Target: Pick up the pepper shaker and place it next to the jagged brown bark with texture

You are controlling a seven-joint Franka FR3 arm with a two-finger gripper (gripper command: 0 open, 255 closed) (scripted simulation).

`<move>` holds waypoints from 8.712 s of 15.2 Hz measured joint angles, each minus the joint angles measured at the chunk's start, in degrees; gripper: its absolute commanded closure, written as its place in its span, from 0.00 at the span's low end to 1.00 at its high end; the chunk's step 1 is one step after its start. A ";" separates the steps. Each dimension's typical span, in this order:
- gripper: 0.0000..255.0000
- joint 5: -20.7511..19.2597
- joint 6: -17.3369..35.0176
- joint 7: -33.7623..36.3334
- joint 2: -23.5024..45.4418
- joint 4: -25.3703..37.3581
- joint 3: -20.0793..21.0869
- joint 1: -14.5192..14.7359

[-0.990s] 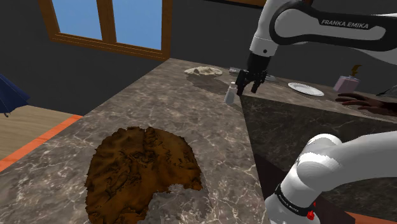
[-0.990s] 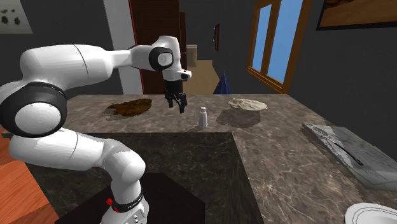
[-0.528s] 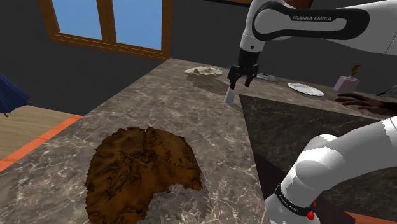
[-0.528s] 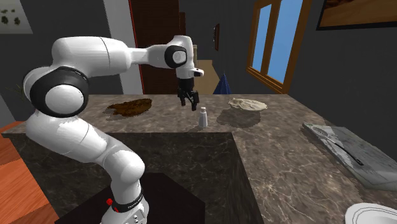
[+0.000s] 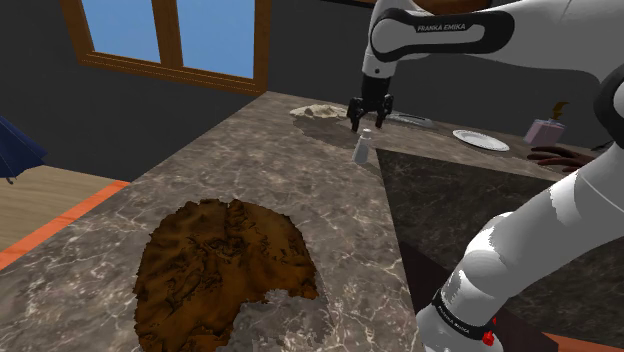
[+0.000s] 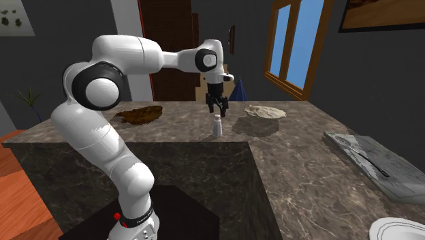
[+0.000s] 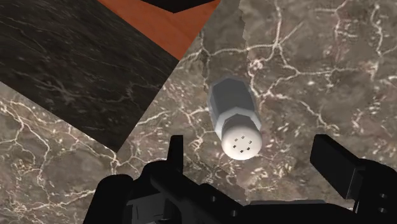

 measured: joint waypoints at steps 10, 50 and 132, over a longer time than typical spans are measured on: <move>0.00 -0.28 4.96 0.23 0.13 -4.84 -0.33 -0.19; 1.00 0.15 -14.96 -1.79 4.14 19.20 0.04 -0.10; 1.00 33.27 -16.27 59.59 -19.39 4.58 54.61 11.23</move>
